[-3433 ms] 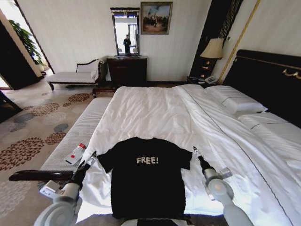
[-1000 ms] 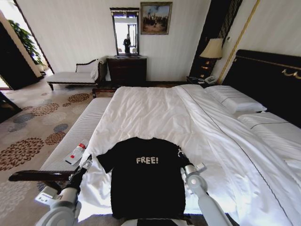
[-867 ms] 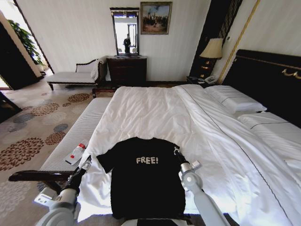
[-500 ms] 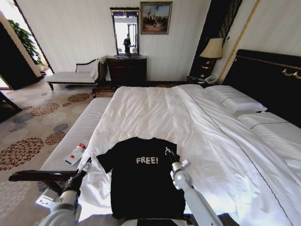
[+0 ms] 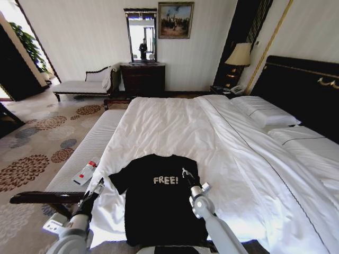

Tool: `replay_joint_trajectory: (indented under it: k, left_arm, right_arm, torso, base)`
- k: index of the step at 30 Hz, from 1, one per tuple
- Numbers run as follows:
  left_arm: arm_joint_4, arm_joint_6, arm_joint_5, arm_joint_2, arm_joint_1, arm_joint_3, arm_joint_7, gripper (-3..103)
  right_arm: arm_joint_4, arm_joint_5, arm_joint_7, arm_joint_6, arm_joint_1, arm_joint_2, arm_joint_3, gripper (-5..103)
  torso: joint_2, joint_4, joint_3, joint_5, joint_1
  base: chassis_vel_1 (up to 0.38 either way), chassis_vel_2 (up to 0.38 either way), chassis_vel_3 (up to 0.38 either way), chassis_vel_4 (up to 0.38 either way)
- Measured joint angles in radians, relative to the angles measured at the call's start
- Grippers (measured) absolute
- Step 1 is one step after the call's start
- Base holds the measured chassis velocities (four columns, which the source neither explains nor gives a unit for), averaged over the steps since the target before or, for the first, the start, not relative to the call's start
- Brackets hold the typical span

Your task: Fold the clothes on the bed.

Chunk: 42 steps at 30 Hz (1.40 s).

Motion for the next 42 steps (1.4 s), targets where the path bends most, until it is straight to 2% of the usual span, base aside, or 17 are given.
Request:
replay_joint_trajectory:
  k: [1,4,6,7,8,11,12,15,18,19,20,22,25,27,30,37,42]
  left_arm:
    - [0.0,0.0,0.0,0.0,0.0,0.0,0.0,100]
    - [-0.005,0.0,0.0,0.001,0.005,-0.001,0.0,100]
    - [-0.007,-0.001,0.0,0.001,0.008,-0.001,0.0,100]
    - [-0.007,-0.001,0.0,0.001,0.008,-0.001,0.0,100]
    - [-0.007,-0.002,0.0,0.001,0.008,-0.002,0.0,100]
    - [-0.007,-0.005,0.002,-0.002,0.013,-0.001,0.001,100]
    - [-0.007,-0.005,0.002,-0.002,0.013,-0.001,0.001,100]
    - [-0.007,-0.006,0.005,-0.004,0.014,0.002,0.002,100]
    - [-0.006,-0.007,0.007,-0.006,0.011,0.005,0.002,100]
    - [-0.005,-0.007,0.008,-0.006,0.011,0.005,0.002,100]
    - [-0.002,-0.007,0.015,-0.009,0.009,0.01,0.002,100]
    - [-0.001,-0.007,0.021,-0.011,0.009,0.013,0.002,100]
    - [0.003,-0.007,0.035,-0.017,0.01,0.02,0.002,100]
    - [0.004,-0.007,0.039,-0.02,0.011,0.02,0.002,100]
    - [0.004,-0.008,0.04,-0.02,0.013,0.017,0.002,100]
    - [0.011,-0.009,0.039,-0.023,0.007,0.008,0.002,100]
    - [0.024,-0.009,0.045,-0.03,0.001,0.014,0.002,100]
  right_arm:
    - [0.0,0.0,0.0,0.0,0.0,0.0,0.0,25]
    - [0.097,0.053,0.025,-0.007,-0.05,-0.007,0.013,41]
    - [0.156,0.105,0.075,-0.013,-0.071,-0.013,0.054,52]
    - [0.156,0.105,0.075,-0.013,-0.071,-0.013,0.054,52]
    - [0.167,0.119,0.098,-0.014,-0.076,-0.014,0.07,52]
    - [0.198,0.176,0.218,-0.027,-0.093,-0.026,0.133,68]
    - [0.198,0.176,0.218,-0.027,-0.093,-0.026,0.133,68]
    - [0.213,0.193,0.321,-0.044,-0.125,-0.037,0.159,79]
    - [0.232,0.197,0.333,-0.047,-0.156,-0.039,0.158,90]
    - [0.235,0.197,0.333,-0.047,-0.159,-0.038,0.156,90]
    - [0.249,0.185,0.328,-0.048,-0.172,-0.031,0.141,98]
    - [0.251,0.16,0.318,-0.048,-0.175,-0.026,0.127,98]
    - [0.241,0.055,0.275,-0.037,-0.171,-0.017,0.063,100]
    - [0.233,0.041,0.269,-0.032,-0.162,-0.011,0.03,100]
    - [0.228,0.043,0.275,-0.026,-0.159,-0.005,0.017,100]
    - [0.206,0.131,0.379,0.018,-0.165,0.011,0.02,100]
    - [0.2,0.17,0.392,0.035,-0.173,0.016,0.029,100]
  torso:
    - [0.0,0.0,0.0,0.0,0.0]
    - [0.0,0.0001,0.0,-0.0001,0.0]
    - [0.0,0.0002,0.0,-0.0003,0.0]
    - [0.0,0.0002,0.0,-0.0003,0.0]
    - [0.0,0.0002,0.0,-0.0002,0.0]
    - [0.0,0.0002,0.0,-0.0001,0.0]
    - [0.0,0.0002,0.0,-0.0001,0.0]
    - [0.0,0.0001,0.0,0.0,0.0]
    - [0.0,0.0,0.0,-0.0001,0.0]
    - [0.0,0.0,0.0,-0.0001,0.0]
    - [0.0,0.0,0.0,-0.0001,0.0]
    - [0.0,0.0001,0.0,-0.0001,0.0]
    - [0.0,0.0003,0.0,-0.0002,0.0]
    - [0.0,0.0003,0.0,-0.0001,0.0]
    - [0.0,0.0004,0.0,-0.0001,0.0]
    - [0.0,0.0002,0.0,-0.0002,0.0]
    - [0.0,0.0002,0.0,-0.0002,0.0]
  base:
    - [0.0,0.0,0.0,0.0]
    - [0.0,0.0,0.0,0.0]
    - [0.0,0.0,0.0,0.0]
    - [0.0,0.0,0.0,0.0]
    - [0.0,0.0,0.0,0.0]
    - [0.0,0.0,0.0,0.0]
    - [0.0,0.0,0.0,0.0]
    - [0.0,0.0,0.0,0.0]
    - [0.0,0.0,0.0,0.0]
    - [0.0,0.0,0.0,0.0]
    - [0.0,0.0,0.0,0.0]
    - [0.0,0.0,0.0,0.0]
    - [0.0,0.0,0.0,0.0]
    - [0.0,0.0,0.0,0.0]
    - [0.0,0.0,0.0,0.0]
    - [0.0,0.0,0.0,0.0]
    - [0.0,0.0,0.0,0.0]
